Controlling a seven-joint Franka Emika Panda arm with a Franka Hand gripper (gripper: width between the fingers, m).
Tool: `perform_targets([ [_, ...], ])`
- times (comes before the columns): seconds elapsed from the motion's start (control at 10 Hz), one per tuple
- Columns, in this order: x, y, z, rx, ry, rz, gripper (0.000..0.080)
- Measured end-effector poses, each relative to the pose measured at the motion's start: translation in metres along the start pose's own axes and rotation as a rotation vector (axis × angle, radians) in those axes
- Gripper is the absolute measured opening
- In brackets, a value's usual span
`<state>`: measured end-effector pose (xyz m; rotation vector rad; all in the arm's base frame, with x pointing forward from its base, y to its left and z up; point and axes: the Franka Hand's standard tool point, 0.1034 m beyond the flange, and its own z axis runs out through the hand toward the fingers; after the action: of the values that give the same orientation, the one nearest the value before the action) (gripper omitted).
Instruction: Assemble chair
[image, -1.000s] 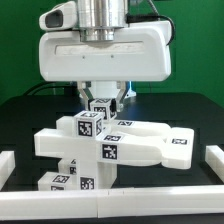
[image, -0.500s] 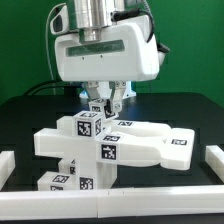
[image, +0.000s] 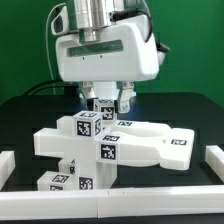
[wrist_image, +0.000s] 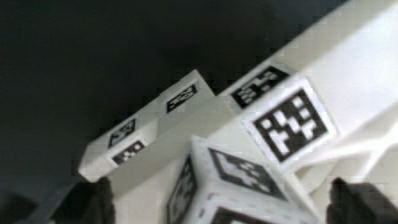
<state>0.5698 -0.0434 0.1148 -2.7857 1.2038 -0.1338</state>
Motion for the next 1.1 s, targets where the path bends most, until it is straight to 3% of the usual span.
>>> perform_targets([
  [0.2,-0.006,0.001,0.001,-0.007,0.0,-0.241,0.0645],
  [0.3,-0.007,0.005,-0.002,0.004,0.026,-0.242,0.0648],
  [0.6,-0.007,0.007,-0.002,-0.009,0.026,-0.469,0.0649],
  [0.8,-0.003,0.001,-0.002,-0.057,0.037,-0.862,0.0649],
  [1.1,0.006,-0.002,0.0,-0.067,0.01,-0.989,0.0622],
])
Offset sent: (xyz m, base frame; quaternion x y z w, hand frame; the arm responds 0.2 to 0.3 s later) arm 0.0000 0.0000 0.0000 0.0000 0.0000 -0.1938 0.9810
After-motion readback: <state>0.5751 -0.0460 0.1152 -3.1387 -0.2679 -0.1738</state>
